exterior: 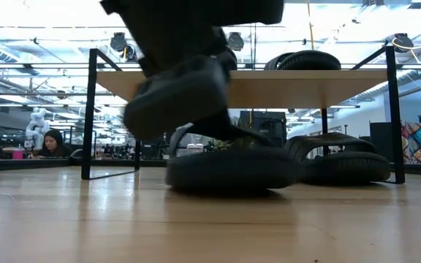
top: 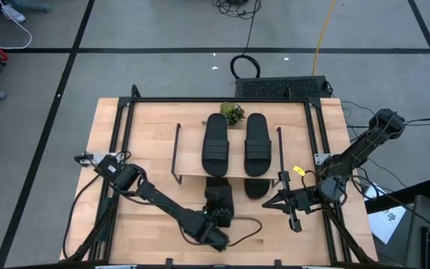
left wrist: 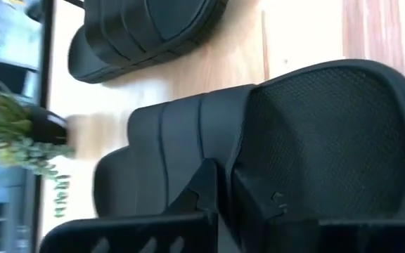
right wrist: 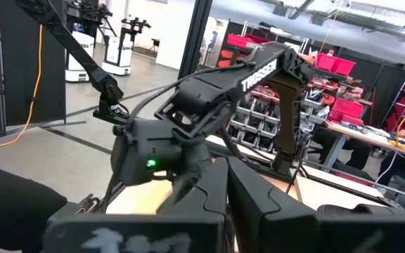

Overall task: Pick and place slides into the shelf
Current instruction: Put the black slipper under the shelf

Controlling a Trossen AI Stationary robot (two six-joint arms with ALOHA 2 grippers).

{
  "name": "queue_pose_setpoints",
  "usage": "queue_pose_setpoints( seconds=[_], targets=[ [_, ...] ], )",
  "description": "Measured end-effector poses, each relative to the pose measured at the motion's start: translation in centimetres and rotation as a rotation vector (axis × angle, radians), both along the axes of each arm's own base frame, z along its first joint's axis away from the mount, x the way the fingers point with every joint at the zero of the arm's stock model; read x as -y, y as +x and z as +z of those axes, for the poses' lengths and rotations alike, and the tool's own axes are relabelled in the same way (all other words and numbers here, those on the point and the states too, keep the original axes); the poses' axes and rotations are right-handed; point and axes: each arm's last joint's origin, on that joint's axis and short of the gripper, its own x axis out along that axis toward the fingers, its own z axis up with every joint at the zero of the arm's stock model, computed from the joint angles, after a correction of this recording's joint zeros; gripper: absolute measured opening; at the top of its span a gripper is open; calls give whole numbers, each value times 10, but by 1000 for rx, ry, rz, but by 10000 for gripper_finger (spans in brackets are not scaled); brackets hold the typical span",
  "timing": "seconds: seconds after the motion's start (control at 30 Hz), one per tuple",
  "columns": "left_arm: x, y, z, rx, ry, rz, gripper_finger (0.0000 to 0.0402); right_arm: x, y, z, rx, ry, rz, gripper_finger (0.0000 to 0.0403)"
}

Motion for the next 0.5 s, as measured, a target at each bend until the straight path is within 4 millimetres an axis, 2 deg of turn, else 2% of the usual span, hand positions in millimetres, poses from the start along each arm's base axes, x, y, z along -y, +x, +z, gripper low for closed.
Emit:
queue_pose_setpoints(
  seconds=[0.13, 0.27, 0.5],
  targets=[
    [14, -17, 0, -28, 103, -32, 4, 0, 0, 0, 0, -1, 0, 2],
    [25, -31, 0, -90, 184, -102, 9, 0, 0, 0, 1, -2, 0, 2],
    [26, -37, 4, -67, 353, -123, 3, 0, 0, 1, 8, 4, 0, 2]
  ],
)
